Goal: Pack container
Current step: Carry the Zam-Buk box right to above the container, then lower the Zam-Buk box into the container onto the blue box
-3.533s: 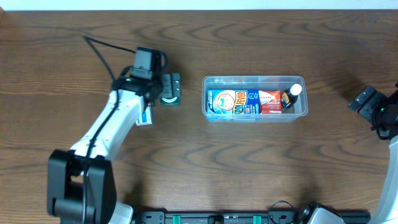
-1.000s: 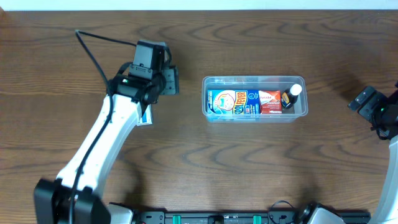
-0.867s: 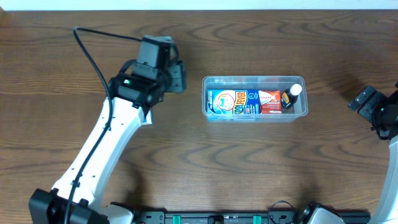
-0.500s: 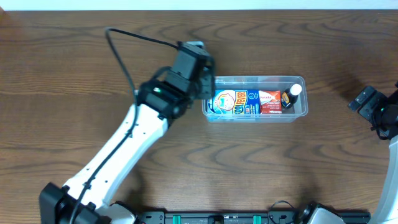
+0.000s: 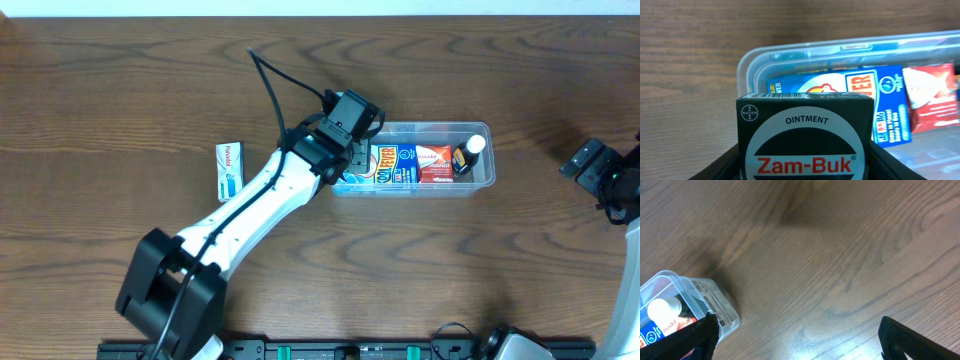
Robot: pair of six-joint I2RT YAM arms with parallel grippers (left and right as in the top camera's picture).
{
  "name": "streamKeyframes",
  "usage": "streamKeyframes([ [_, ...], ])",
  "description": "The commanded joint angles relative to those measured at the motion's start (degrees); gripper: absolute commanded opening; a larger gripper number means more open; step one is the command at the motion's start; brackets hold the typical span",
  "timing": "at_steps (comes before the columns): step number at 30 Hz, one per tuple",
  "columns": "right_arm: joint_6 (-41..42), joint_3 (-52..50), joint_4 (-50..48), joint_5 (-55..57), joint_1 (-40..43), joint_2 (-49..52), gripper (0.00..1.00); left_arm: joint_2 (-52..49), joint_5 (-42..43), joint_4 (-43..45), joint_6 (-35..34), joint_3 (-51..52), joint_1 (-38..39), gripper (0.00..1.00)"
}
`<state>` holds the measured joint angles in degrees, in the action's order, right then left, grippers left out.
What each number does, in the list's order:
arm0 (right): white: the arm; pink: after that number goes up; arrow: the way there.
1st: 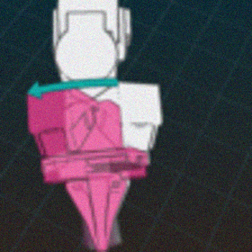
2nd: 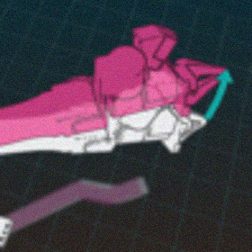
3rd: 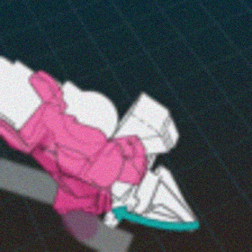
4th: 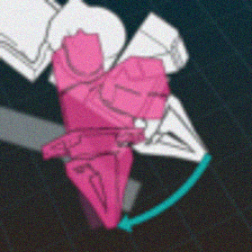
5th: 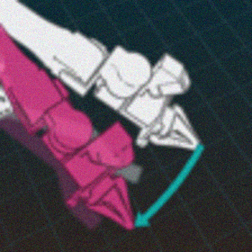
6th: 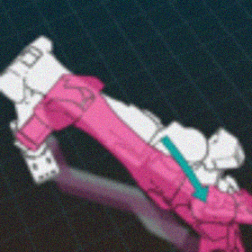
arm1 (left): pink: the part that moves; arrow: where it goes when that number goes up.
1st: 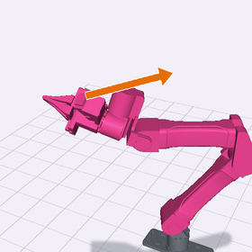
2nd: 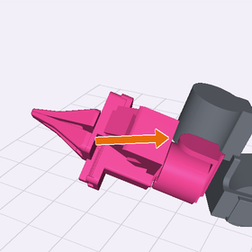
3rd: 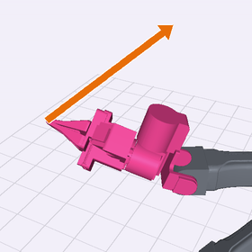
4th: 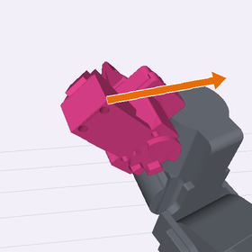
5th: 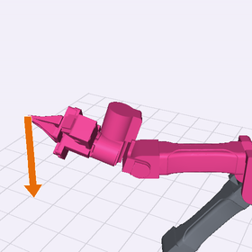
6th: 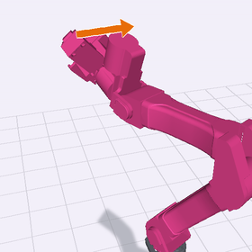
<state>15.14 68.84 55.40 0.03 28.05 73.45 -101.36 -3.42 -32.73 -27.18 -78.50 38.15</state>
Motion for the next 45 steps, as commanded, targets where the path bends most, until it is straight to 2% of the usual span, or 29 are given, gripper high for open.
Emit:
streamKeyframes([
  [1, 0.92, 0.81, -0.09, 0.59, 0.48, 0.07, 0.99, -1.22, -1.36, 0.26, -0.57, -1.14, -0.07, 0.46],
  [30, 0.92, 0.81, -0.09, 0.59, 0.48, 0.07, 0.99, -5.86, -1.38, 3.76, -0.57, -1.14, 0.83, 0.48],
  [32, 0.92, 0.81, -0.09, 0.59, 0.48, 0.07, 0.99, -5.86, -1.38, 3.69, -0.55, -1.14, 0.83, 0.63],
  [33, 0.92, 0.79, -0.09, 0.59, 0.48, 0.07, 0.99, -5.86, -1.38, 3.69, -0.57, -1.14, 0.83, 0.65],
  [45, 0.92, 0.81, -0.09, 0.59, 0.48, 0.07, 0.99, -5.86, -1.38, 3.34, -0.55, -1.14, 0.83, 0.69],
])
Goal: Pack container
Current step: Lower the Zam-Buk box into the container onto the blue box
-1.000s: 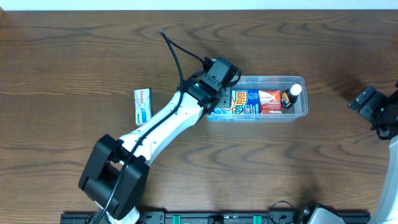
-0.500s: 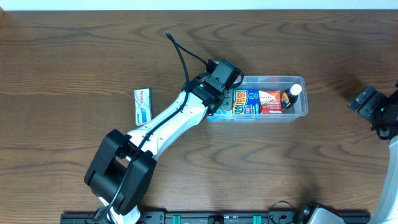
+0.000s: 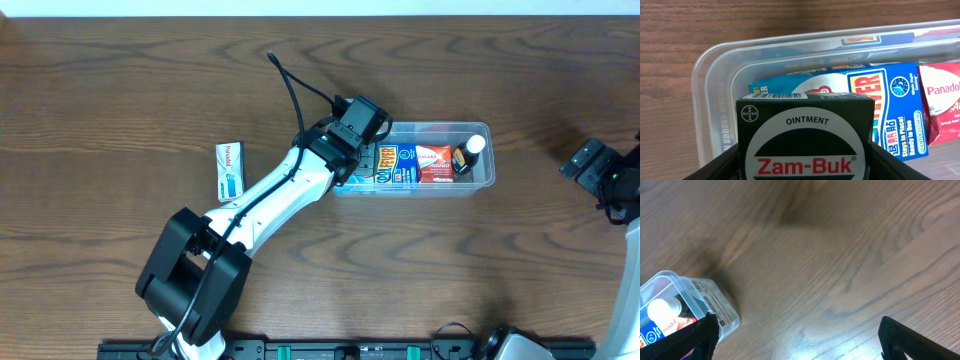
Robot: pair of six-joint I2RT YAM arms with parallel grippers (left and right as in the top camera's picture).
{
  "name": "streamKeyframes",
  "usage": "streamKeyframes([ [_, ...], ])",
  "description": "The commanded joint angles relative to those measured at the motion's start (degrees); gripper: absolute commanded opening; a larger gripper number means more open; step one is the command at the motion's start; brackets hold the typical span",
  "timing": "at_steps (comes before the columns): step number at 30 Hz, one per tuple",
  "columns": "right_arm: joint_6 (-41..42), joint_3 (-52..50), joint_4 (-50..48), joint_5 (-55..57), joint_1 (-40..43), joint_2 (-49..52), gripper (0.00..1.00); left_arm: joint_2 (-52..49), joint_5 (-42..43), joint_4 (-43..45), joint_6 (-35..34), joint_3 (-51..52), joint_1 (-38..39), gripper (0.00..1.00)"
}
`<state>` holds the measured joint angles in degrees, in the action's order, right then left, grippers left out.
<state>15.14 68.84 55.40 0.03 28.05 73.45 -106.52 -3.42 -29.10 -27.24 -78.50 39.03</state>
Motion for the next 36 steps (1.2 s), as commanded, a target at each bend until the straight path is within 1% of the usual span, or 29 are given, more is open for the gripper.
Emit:
streamKeyframes([
  [1, 0.92, 0.81, -0.09, 0.59, 0.48, 0.07, 0.99, -0.7, -1.38, -0.35, -0.46, -1.14, -0.04, 0.71],
  [14, 0.92, 0.81, -0.09, 0.59, 0.48, 0.07, 0.99, -0.7, -1.38, -0.37, -0.46, -1.14, -0.04, 0.72],
  [17, 0.92, 0.81, -0.09, 0.59, 0.48, 0.07, 0.99, -0.7, -1.38, -0.35, -0.46, -1.14, -0.04, 0.7],
  [18, 0.92, 0.81, -0.09, 0.59, 0.48, 0.07, 0.99, -0.7, -1.38, -0.33, -0.46, -1.14, -0.04, 0.67],
  [21, 0.92, 0.81, -0.09, 0.59, 0.48, 0.07, 0.99, -0.55, -1.36, 0.09, -0.46, -1.14, -0.04, 0.61],
  [23, 0.92, 0.81, -0.09, 0.59, 0.48, 0.07, 0.99, -0.17, -1.31, 0.09, -0.46, -1.16, -0.04, 0.53],
  [24, 0.92, 0.81, -0.09, 0.61, 0.48, 0.07, 0.99, 0.11, -1.27, 0.07, -0.26, -1.16, -0.04, 0.47],
  [26, 0.92, 0.81, -0.09, 0.59, 0.48, 0.07, 0.99, 0.81, 0.15, 0.09, 1.57, -1.38, -0.04, 0.19],
  [27, 0.92, 0.79, -0.09, 0.59, 0.48, 0.07, 0.99, 1.07, 1.49, 0.02, 3.06, -1.73, -0.04, 0.11],
  [28, 0.92, 0.79, -0.09, 0.59, 0.48, 0.07, 0.99, 1.33, 3.56, -0.13, 5.27, -2.36, -0.04, 0.06],
  [30, 0.92, 0.81, -0.09, 0.59, 0.48, 0.07, 0.99, 1.42, 7.26, -2.05, 8.81, -4.63, -0.04, 0.06],
  [31, 0.92, 0.81, -0.09, 0.59, 0.48, 0.07, 0.99, 1.4, 8.02, -3.85, 9.33, -6.08, -0.04, 0.06],
  [36, 0.92, 0.81, -0.09, 0.59, 0.48, 0.07, 0.99, 1.4, 8.17, -13.73, 11.41, -14.64, -0.04, 0.06],
])
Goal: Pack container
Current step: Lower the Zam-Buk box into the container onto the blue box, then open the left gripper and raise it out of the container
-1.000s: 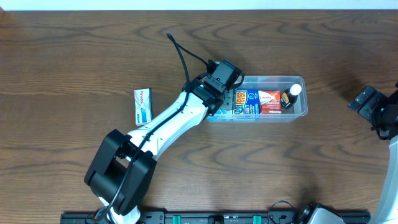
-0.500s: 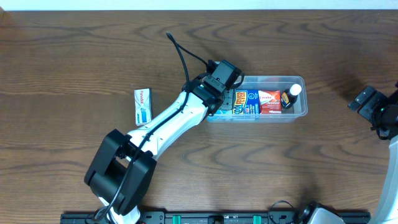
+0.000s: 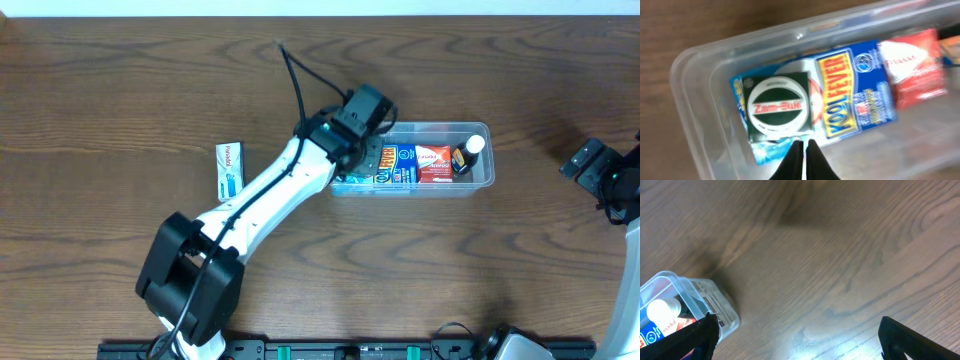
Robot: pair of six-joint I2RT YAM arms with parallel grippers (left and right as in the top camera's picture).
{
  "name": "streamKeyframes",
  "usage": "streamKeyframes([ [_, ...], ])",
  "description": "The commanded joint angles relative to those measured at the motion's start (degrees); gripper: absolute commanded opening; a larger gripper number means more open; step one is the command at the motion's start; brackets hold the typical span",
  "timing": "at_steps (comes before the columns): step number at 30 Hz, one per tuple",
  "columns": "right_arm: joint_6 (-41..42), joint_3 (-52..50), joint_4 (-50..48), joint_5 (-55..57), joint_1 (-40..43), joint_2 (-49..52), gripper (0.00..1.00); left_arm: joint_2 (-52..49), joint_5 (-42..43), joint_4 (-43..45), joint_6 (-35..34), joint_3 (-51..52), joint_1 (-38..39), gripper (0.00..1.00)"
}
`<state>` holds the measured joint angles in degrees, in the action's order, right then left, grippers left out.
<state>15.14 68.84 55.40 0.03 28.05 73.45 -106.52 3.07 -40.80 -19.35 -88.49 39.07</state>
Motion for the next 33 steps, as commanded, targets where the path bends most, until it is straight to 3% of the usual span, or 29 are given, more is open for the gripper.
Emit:
streamKeyframes([
  [1, 0.92, 0.81, -0.09, 0.59, 0.48, 0.07, 0.99, 1.4, 1.7, -3.3, 3.72, -6.29, -0.09, 0.06],
  [7, 0.92, 0.81, -0.09, 0.59, 0.48, 0.07, 0.99, 1.16, 3.39, -5.05, 3.72, -10.54, -0.09, 0.06],
  [12, 0.92, 0.79, -0.09, 0.59, 0.48, 0.07, 0.99, -1.9, 11.39, -3.67, 4.37, -10.54, 0.15, 0.06],
  [23, 0.92, 0.81, -0.09, 0.59, 0.48, 0.07, 0.99, -12.04, 11.19, -2.67, 4.76, -10.54, 0.66, 0.06],
  [33, 0.92, 0.81, -0.09, 0.59, 0.48, 0.07, 0.99, -14.16, 1.57, -2.29, 4.74, -10.36, 0.66, 0.06],
])
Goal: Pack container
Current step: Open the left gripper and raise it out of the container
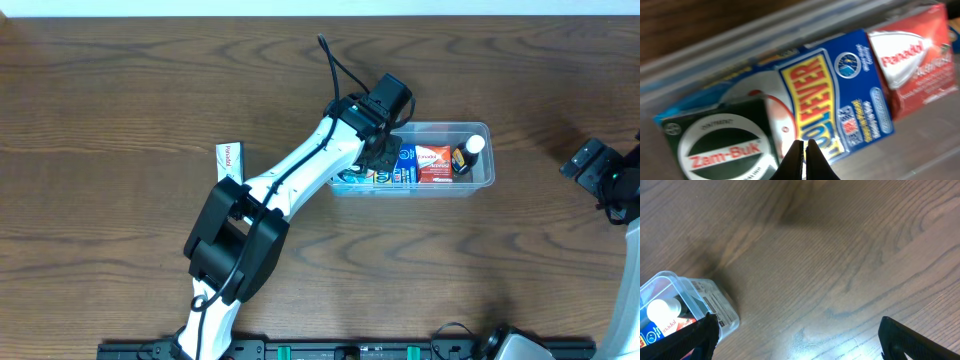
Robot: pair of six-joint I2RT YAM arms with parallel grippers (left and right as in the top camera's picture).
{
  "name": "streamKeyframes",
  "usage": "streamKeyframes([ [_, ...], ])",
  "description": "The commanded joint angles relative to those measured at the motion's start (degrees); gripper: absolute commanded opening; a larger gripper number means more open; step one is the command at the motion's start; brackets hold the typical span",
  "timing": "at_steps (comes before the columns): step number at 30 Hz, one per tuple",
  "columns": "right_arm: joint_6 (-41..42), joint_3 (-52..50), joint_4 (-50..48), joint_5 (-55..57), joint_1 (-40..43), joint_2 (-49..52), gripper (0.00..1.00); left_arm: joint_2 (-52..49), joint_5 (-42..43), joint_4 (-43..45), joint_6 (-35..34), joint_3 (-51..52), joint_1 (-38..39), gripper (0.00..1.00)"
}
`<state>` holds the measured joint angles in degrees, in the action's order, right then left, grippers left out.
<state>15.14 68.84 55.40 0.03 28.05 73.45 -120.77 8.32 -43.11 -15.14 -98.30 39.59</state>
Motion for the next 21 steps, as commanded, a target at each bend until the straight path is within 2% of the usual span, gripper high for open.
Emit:
streamKeyframes([
  [1, 0.92, 0.79, -0.09, 0.59, 0.48, 0.07, 0.99, 0.04, -3.65, 0.33, 0.52, -0.37, 0.15, 0.06],
  [17, 0.92, 0.79, -0.09, 0.59, 0.48, 0.07, 0.99, -3.76, -3.72, 2.71, 0.57, -0.33, 0.9, 0.06],
  [21, 0.92, 0.81, -0.09, 0.59, 0.48, 0.07, 0.99, -3.76, -6.97, 2.69, 0.83, -0.33, 0.87, 0.06],
])
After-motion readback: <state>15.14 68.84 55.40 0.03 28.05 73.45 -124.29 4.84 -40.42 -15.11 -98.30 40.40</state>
